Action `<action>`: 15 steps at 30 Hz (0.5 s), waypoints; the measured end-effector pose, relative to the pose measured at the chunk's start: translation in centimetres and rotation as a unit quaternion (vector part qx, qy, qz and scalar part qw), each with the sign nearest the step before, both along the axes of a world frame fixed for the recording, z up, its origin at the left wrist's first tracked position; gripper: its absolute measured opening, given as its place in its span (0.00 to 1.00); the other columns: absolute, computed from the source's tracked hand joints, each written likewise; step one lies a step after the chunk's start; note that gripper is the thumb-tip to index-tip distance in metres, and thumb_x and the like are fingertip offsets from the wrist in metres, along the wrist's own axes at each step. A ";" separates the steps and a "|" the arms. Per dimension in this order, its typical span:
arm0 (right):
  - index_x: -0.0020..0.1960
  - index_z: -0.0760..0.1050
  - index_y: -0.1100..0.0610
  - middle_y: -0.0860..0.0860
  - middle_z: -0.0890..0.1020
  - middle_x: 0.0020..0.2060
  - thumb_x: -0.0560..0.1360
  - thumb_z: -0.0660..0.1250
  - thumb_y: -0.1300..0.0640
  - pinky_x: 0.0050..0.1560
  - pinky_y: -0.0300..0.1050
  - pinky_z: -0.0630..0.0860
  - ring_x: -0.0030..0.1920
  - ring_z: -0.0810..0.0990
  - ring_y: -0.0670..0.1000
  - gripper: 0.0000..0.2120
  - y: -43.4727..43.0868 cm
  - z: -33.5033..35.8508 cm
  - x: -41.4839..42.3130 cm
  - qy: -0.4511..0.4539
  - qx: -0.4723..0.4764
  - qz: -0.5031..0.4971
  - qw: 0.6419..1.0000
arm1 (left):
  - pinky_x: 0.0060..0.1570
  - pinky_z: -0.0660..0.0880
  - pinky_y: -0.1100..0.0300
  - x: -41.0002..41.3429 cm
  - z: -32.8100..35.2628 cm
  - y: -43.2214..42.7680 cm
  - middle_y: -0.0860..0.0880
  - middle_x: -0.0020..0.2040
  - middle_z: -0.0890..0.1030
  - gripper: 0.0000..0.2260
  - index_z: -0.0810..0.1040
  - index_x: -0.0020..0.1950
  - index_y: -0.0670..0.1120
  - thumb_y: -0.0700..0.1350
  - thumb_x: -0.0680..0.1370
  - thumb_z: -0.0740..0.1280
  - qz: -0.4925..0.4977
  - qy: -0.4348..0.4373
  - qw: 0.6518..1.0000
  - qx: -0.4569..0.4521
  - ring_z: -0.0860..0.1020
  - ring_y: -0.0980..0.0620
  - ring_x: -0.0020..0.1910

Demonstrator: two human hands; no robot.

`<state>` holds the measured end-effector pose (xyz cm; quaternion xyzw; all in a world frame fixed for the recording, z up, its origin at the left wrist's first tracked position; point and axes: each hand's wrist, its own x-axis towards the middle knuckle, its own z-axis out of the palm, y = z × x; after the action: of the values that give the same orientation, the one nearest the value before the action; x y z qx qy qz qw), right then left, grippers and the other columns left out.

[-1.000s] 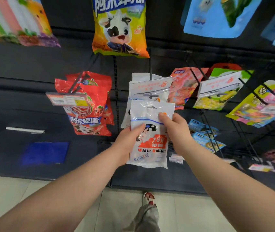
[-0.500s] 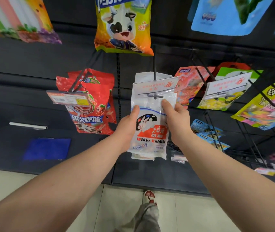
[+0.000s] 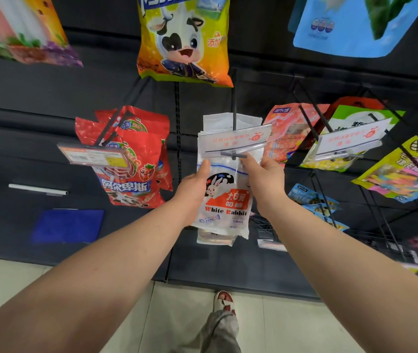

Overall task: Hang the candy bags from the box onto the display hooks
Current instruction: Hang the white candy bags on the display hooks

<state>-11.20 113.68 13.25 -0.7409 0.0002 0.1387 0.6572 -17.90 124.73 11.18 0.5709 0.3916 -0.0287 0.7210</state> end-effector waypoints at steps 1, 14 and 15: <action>0.35 0.74 0.51 0.52 0.83 0.38 0.75 0.68 0.53 0.49 0.56 0.81 0.45 0.83 0.57 0.10 0.2 0.0 0.3 -0.001 -0.009 0.000 1.000 | 0.62 0.74 0.42 0.4 -0.1 0.1 0.45 0.61 0.80 0.30 0.74 0.67 0.47 0.67 0.76 0.58 0.004 0.008 1.000 0.013 0.78 0.42 0.59; 0.41 0.71 0.50 0.44 0.77 0.39 0.80 0.59 0.60 0.38 0.40 0.72 0.42 0.76 0.46 0.10 1.6 0.4 5.6 0.007 -0.046 0.070 0.996 | 0.64 0.72 0.41 4.9 -1.5 2.3 0.42 0.61 0.80 0.03 0.77 0.45 0.53 0.51 0.75 0.66 0.013 -0.049 0.996 0.074 0.77 0.41 0.61; 0.42 0.71 0.50 0.44 0.78 0.40 0.79 0.60 0.60 0.39 0.41 0.74 0.43 0.77 0.46 0.09 1.7 0.3 5.7 0.001 -0.049 0.073 0.996 | 0.64 0.72 0.40 5.1 -1.9 2.4 0.43 0.61 0.80 0.06 0.78 0.47 0.54 0.53 0.73 0.66 0.012 -0.055 0.996 0.070 0.77 0.41 0.61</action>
<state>-5.51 115.33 13.58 -0.7703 -0.0462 0.1872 0.6078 -12.82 127.09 9.27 0.6158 0.3598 0.0389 0.6999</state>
